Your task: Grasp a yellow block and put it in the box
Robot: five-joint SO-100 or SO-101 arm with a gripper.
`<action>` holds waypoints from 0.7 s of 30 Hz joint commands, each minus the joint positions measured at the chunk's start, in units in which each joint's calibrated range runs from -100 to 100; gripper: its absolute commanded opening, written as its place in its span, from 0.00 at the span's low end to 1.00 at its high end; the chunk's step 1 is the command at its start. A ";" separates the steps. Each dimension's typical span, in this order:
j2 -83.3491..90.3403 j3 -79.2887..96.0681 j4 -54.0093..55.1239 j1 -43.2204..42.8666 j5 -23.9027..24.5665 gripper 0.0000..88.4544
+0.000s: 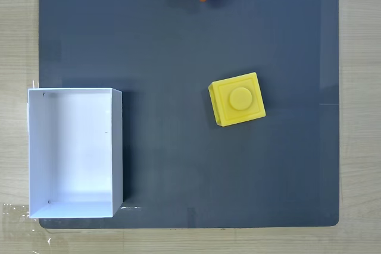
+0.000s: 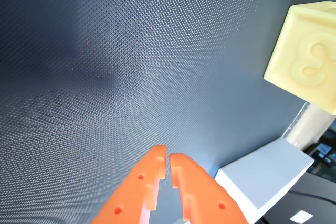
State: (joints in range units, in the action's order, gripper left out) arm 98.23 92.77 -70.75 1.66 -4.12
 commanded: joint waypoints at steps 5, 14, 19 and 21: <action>0.84 -0.01 -0.11 1.03 0.03 0.01; 0.84 -0.01 -0.11 1.03 0.03 0.01; 0.84 -0.01 -0.11 0.52 -0.23 0.01; 0.75 -0.10 -0.02 0.52 -0.23 0.01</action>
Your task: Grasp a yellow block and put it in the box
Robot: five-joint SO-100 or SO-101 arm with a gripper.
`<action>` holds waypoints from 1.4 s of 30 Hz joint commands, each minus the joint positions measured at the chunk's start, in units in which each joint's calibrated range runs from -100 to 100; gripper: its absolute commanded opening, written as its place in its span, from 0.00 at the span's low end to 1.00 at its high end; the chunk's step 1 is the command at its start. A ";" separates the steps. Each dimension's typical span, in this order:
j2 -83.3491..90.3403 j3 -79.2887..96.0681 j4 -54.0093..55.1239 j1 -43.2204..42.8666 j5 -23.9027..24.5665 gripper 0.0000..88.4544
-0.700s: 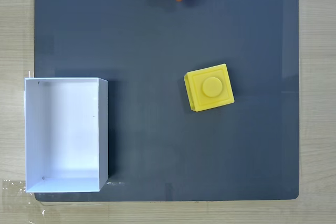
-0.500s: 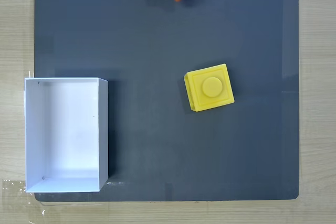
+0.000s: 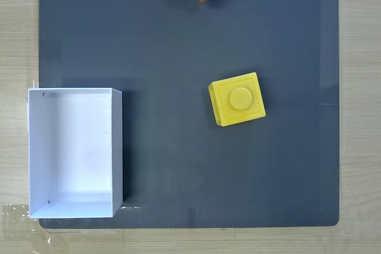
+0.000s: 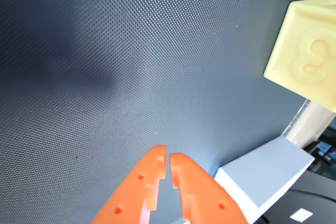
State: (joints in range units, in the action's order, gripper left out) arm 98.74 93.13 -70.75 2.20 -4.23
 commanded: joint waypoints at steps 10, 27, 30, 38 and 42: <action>-15.77 -9.87 10.45 -0.35 -0.29 0.01; -74.84 -77.35 11.59 -4.65 -0.34 0.02; -81.70 -86.49 6.61 -5.15 -0.39 0.02; -96.45 -106.39 -7.44 -4.56 -14.45 0.02; -100.85 -111.09 -10.23 -4.39 -24.26 0.03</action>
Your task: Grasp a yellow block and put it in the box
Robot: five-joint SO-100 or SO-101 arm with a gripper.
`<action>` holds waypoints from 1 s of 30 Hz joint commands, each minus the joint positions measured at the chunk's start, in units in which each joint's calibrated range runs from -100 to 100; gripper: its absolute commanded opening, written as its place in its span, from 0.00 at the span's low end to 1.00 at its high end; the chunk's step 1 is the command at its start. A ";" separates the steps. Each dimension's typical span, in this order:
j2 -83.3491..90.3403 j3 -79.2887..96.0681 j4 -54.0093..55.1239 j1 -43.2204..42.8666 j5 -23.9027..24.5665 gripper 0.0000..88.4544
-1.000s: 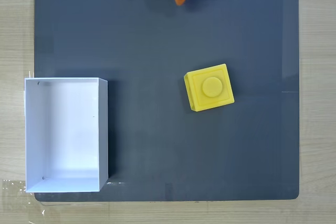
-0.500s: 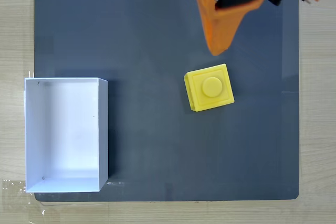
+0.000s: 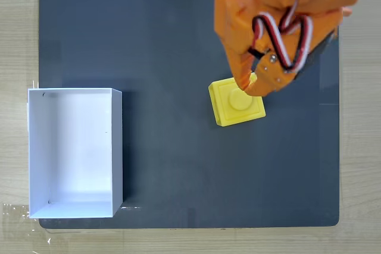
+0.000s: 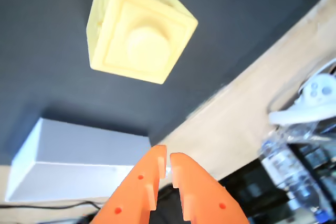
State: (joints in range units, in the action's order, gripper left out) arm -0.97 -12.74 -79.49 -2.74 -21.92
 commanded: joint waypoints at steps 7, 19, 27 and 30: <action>-5.05 -8.66 -0.96 2.07 -20.10 0.29; -9.71 -9.02 -5.85 2.74 -33.38 0.55; -12.93 -9.56 -13.79 2.41 -34.58 0.55; -13.86 -11.28 -13.70 2.83 -34.53 0.55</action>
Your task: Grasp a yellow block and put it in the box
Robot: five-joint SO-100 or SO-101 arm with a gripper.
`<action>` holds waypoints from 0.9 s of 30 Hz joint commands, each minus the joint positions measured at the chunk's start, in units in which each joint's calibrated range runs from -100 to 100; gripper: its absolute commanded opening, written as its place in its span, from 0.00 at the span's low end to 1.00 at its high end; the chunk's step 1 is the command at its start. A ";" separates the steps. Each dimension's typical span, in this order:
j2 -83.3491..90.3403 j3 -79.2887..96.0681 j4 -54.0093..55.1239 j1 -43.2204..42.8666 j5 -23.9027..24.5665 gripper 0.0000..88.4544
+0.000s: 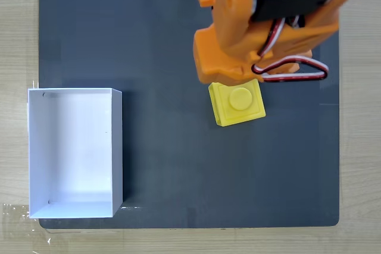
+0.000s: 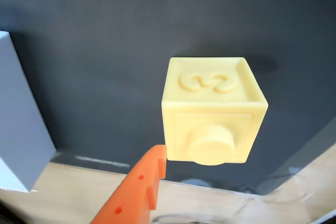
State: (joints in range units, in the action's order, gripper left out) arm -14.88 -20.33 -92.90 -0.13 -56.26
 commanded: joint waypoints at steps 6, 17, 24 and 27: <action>-1.31 -8.58 -0.38 0.30 -0.25 0.59; -3.68 -8.94 -0.29 1.99 -3.87 0.63; -8.94 -10.29 6.08 2.41 -4.08 0.63; -9.70 -10.29 6.34 2.16 -4.13 0.63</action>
State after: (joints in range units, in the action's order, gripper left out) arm -24.91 -27.91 -87.19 1.84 -60.12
